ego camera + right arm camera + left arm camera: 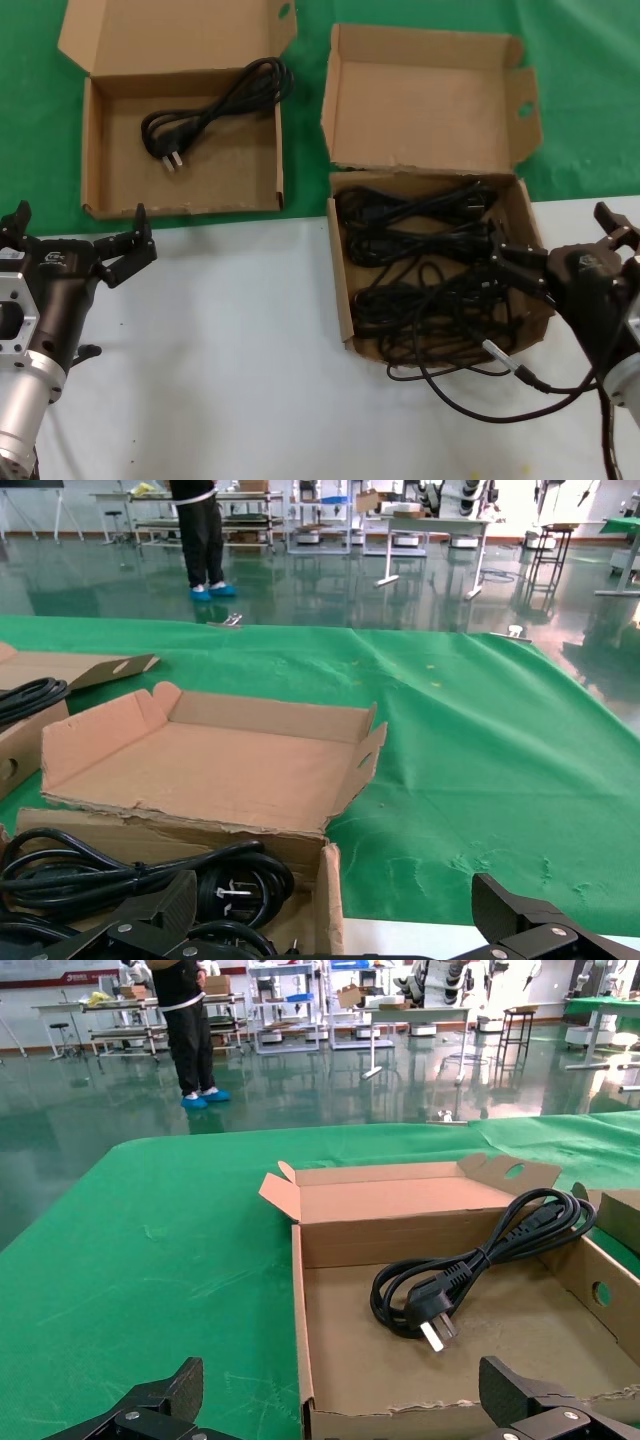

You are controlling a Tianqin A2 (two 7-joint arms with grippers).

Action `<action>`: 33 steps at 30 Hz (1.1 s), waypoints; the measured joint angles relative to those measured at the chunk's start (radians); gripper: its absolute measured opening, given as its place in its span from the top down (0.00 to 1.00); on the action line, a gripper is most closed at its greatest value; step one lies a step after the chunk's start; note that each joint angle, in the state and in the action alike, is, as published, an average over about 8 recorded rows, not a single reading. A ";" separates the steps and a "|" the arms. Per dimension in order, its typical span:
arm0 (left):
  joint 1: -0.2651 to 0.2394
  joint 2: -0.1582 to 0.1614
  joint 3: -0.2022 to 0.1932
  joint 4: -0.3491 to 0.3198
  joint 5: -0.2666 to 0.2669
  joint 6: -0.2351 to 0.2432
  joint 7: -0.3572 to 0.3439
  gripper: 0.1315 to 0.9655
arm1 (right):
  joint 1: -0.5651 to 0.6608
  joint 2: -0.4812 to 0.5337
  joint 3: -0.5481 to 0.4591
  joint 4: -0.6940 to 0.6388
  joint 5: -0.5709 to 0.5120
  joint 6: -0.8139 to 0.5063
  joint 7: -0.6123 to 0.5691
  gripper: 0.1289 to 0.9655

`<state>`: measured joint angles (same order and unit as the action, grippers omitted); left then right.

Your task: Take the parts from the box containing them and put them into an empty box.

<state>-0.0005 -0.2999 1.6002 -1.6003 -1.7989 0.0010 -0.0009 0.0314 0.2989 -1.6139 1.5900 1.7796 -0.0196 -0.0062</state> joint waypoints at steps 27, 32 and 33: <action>0.000 0.000 0.000 0.000 0.000 0.000 0.000 0.00 | 0.000 0.000 0.000 0.000 0.000 0.000 0.000 0.00; 0.000 0.000 0.000 0.000 0.000 0.000 0.000 0.00 | 0.000 0.000 0.000 0.000 0.000 0.000 0.000 0.00; 0.000 0.000 0.000 0.000 0.000 0.000 0.000 0.00 | 0.000 0.000 0.000 0.000 0.000 0.000 0.000 0.00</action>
<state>-0.0005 -0.2999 1.6002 -1.6003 -1.7989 0.0010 -0.0009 0.0314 0.2989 -1.6139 1.5900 1.7796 -0.0196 -0.0062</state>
